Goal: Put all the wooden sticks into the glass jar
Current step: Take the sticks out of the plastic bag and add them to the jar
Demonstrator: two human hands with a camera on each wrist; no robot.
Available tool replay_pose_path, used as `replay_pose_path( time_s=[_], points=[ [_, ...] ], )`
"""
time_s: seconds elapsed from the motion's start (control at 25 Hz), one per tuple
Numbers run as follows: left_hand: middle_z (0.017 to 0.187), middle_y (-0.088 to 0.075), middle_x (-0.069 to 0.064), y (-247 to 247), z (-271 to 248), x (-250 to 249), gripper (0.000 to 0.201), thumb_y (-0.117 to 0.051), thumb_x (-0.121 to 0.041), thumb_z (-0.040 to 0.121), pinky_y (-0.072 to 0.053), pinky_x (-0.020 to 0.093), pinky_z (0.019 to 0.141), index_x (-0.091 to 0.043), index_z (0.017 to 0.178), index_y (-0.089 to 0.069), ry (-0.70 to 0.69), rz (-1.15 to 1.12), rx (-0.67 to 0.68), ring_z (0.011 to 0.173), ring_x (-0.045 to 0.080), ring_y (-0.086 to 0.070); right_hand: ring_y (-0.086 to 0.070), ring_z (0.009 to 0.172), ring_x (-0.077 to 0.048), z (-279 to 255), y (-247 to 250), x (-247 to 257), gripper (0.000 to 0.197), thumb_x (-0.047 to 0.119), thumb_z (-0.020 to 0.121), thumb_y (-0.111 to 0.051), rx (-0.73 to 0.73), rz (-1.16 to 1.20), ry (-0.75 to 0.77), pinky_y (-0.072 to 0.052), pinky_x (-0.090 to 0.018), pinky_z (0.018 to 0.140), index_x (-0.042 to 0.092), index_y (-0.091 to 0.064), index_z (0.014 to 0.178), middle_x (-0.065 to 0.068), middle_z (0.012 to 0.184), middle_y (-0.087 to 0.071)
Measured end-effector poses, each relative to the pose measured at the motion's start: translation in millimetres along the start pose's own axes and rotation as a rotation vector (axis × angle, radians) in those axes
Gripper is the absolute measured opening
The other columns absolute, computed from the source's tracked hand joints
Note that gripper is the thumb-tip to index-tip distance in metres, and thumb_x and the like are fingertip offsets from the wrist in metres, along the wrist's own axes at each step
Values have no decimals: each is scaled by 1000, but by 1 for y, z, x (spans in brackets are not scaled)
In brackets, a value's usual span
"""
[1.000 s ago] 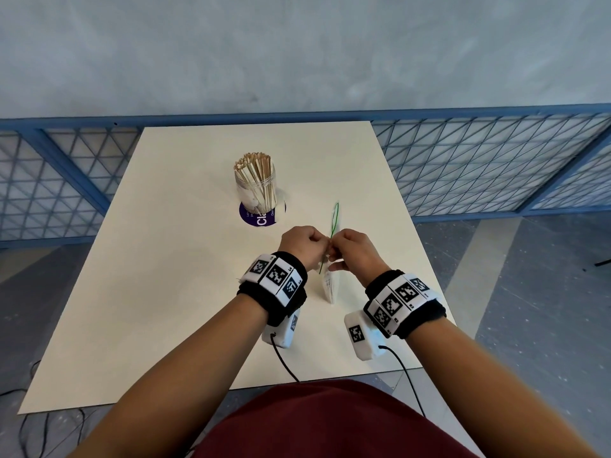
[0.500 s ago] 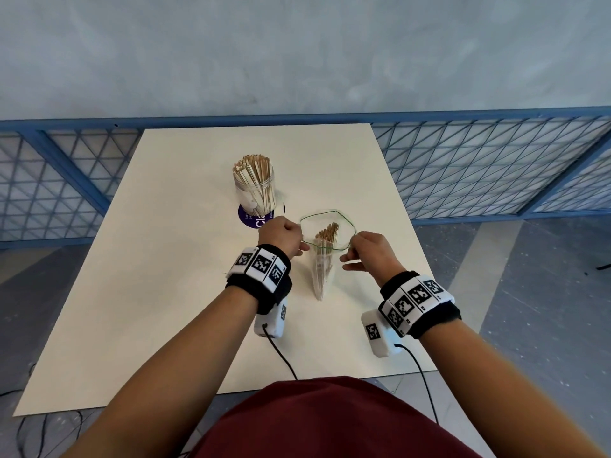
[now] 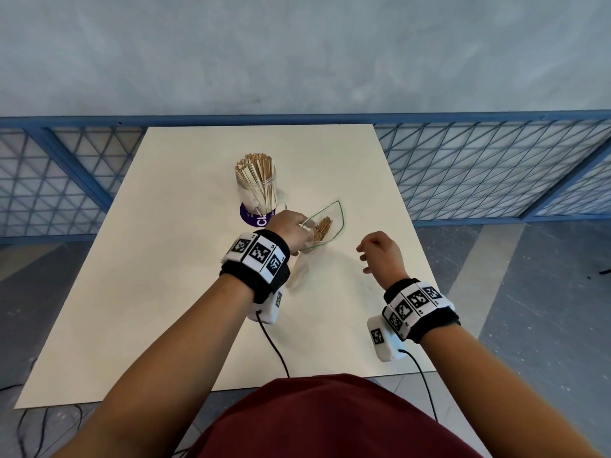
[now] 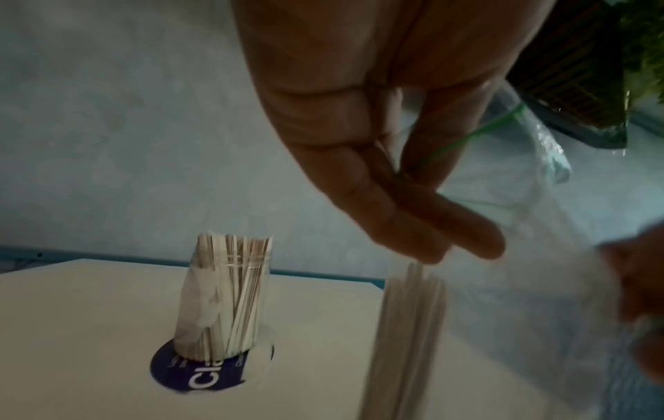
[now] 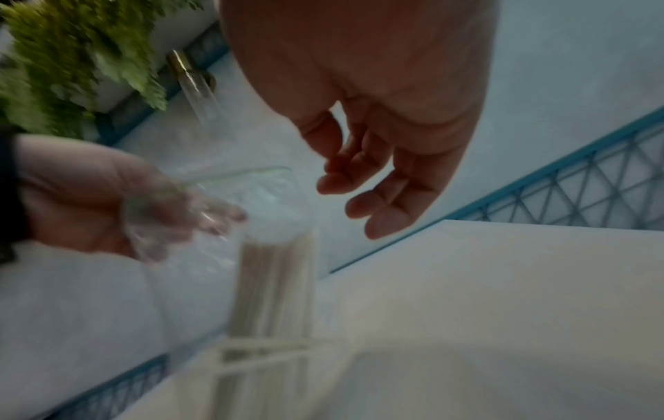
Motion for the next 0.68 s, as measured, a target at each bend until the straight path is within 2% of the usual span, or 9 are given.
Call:
replay_pose_path(
  time_s=[0.04, 0.12, 0.24, 0.36, 0.44, 0.48, 0.56, 0.6, 0.68],
  points=[
    [107, -67, 15, 1, -3, -7, 38, -41, 5, 82, -47, 26, 54, -11, 106, -65, -32, 29, 23, 81, 28, -66, -51, 82, -21, 1, -1, -5, 23, -1, 81, -50, 42, -51, 11, -44, -31, 63, 14, -53, 98, -13, 107, -62],
    [92, -68, 11, 5, -10, -22, 38, -40, 6, 82, -45, 25, 56, -14, 95, -69, -90, 57, 94, 68, 21, -61, -45, 107, -19, -1, -9, -13, 66, -2, 76, -64, 173, -184, 68, -43, -32, 86, 15, -34, 132, -6, 131, -49],
    [69, -64, 0, 12, -19, -48, 42, -37, 11, 80, -45, 20, 57, -18, 78, -68, -166, 71, 239, 58, 11, -52, -50, 107, -9, -9, -18, 5, 90, -12, 67, -72, 312, -46, 194, -44, -25, 94, 21, -24, 136, 10, 115, -50],
    [66, -64, -3, 21, -21, -66, 47, -37, 14, 78, -42, 22, 56, -21, 72, -68, -235, 37, 275, 60, 12, -50, -63, 83, 1, -8, -22, 20, 60, -19, 66, -69, 362, 93, 226, -51, -35, 90, 20, -53, 109, 7, 96, -63],
    [83, -64, 0, 30, -18, -72, 38, -44, 11, 81, -43, 22, 63, -15, 87, -70, -286, 47, 180, 70, 13, -52, -66, 78, -9, -7, -23, 24, 40, -17, 68, -68, 324, 131, 220, -50, -44, 91, 19, -63, 86, -3, 89, -67],
    [93, -60, -1, 38, -17, -76, 34, -51, 7, 81, -43, 19, 68, -15, 98, -69, -342, 100, 40, 78, 13, -53, -66, 81, -18, -7, -24, 24, 36, -14, 69, -69, 289, 129, 212, -50, -45, 91, 19, -64, 82, -9, 90, -68],
    [102, -54, -4, 57, -27, -86, 32, -62, -1, 77, -42, 15, 73, -18, 103, -68, -534, 168, -314, 82, 8, -53, -65, 87, -26, -8, -24, 23, 26, -8, 69, -72, 244, 117, 195, -51, -43, 91, 10, -68, 86, -20, 100, -69],
    [100, -56, -4, 60, -35, -92, 28, -63, -1, 76, -43, 11, 71, -16, 99, -70, -622, 129, -384, 77, 3, -54, -65, 86, -25, -8, -25, 22, 25, -8, 69, -72, 237, 115, 184, -52, -39, 88, 4, -68, 91, -23, 103, -68],
    [91, -66, 0, 52, -43, -98, 22, -61, 2, 77, -41, 1, 66, -10, 92, -72, -652, 90, -292, 66, -8, -57, -64, 79, -21, -8, -25, 23, 27, -8, 71, -71, 225, 98, 180, -52, -30, 81, -4, -67, 97, -24, 105, -67]
  ],
)
Point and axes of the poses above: each hand's wrist, its own z-axis towards the middle knuckle, its own y-axis out of the back of the hand, x = y × z, the point moved 6 cm from there along z, towards the middle knuckle
